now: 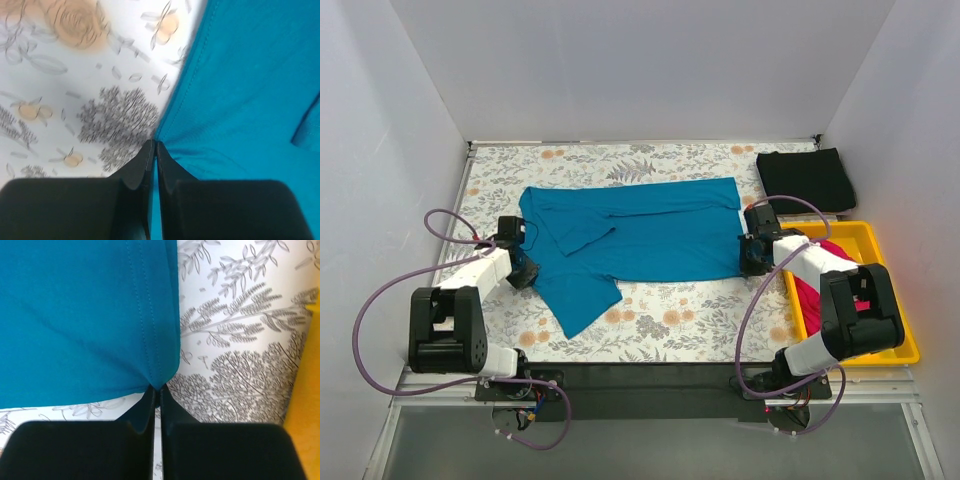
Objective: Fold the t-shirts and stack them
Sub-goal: Fold the tshirt
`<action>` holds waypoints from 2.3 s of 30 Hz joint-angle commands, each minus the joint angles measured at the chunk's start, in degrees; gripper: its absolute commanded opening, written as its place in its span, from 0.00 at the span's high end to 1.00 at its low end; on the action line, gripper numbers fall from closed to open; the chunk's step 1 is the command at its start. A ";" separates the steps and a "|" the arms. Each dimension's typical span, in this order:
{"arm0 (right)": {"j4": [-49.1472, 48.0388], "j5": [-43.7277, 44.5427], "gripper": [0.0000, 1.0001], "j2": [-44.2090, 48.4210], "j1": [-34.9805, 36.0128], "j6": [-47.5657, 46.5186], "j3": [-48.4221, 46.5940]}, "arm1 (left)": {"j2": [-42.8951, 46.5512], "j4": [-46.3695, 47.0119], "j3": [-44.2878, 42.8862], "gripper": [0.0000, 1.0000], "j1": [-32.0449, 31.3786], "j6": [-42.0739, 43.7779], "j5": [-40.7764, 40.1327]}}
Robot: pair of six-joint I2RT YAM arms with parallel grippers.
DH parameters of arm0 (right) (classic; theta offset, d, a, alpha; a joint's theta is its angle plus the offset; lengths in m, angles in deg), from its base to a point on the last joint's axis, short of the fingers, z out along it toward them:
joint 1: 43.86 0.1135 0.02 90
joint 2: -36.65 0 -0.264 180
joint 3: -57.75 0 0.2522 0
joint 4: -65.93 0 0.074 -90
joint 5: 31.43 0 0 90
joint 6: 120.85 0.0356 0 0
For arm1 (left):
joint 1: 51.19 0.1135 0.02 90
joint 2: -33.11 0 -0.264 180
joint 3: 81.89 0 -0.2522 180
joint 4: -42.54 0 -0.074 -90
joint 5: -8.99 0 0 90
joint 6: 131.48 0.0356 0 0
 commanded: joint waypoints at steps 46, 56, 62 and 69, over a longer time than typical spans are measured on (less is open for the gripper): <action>15.13 -0.43 0.99 -23.64 -5.26 -4.39 -41.53 | -22.50 -10.42 -37.69 1.00 3.37 0.99 3.81; 13.47 -0.16 0.99 -28.65 -6.57 -4.66 -41.89 | -24.79 -8.04 -35.50 1.00 3.55 -1.03 2.14; 13.20 0.10 0.99 -28.30 -6.84 -4.74 -41.36 | -21.81 -7.25 -35.58 1.00 3.46 -0.95 2.50; 13.02 -1.31 0.99 -26.98 -6.84 -4.57 -41.97 | -17.85 -6.73 -32.87 1.00 3.81 -1.91 1.27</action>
